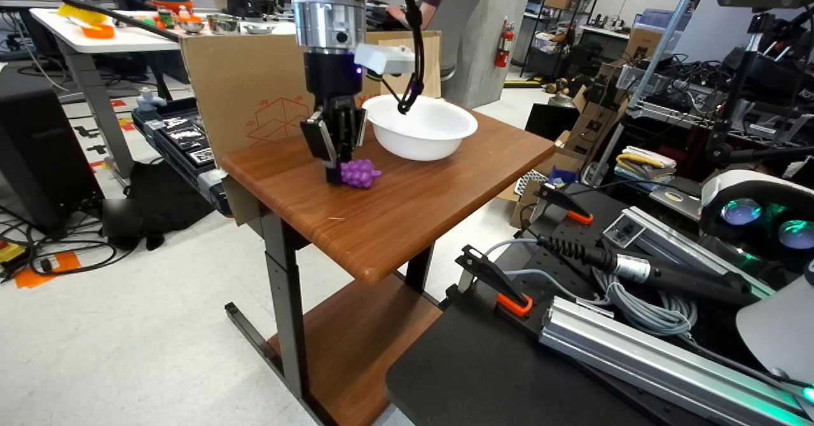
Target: Get the purple raspberry from the table and put it in the white bowl
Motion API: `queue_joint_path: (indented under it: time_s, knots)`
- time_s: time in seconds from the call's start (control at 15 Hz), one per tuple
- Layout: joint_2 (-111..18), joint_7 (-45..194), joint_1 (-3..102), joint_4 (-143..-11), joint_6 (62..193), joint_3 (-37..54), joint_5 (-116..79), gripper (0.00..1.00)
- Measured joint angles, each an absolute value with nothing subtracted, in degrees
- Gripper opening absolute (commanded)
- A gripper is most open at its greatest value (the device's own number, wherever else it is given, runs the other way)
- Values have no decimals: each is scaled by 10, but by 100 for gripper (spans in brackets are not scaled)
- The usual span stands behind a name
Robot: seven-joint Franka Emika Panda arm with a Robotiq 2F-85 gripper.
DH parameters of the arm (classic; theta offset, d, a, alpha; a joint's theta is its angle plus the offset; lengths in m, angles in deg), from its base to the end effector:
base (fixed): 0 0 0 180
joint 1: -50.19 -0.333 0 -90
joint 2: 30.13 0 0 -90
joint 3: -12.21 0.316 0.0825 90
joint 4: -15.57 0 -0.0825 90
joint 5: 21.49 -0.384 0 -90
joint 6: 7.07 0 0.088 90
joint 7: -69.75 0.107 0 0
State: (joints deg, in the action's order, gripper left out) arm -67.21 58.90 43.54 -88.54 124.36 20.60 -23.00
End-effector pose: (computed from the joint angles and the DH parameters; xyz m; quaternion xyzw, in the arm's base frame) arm 0.6102 0.1602 0.1714 -0.9742 -0.2030 0.0840 0.0512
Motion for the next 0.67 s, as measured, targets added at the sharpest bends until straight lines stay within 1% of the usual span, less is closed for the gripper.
queue_joint_path:
  time_s: [0.27, 0.4, 0.67]
  knots:
    - [-631, 589, 448, -909, 1246, 212, -255, 8]
    - [-568, 590, 452, -943, 1248, 218, -273, 8]
    - [-449, 593, 473, -1020, 1293, 206, -287, 8]
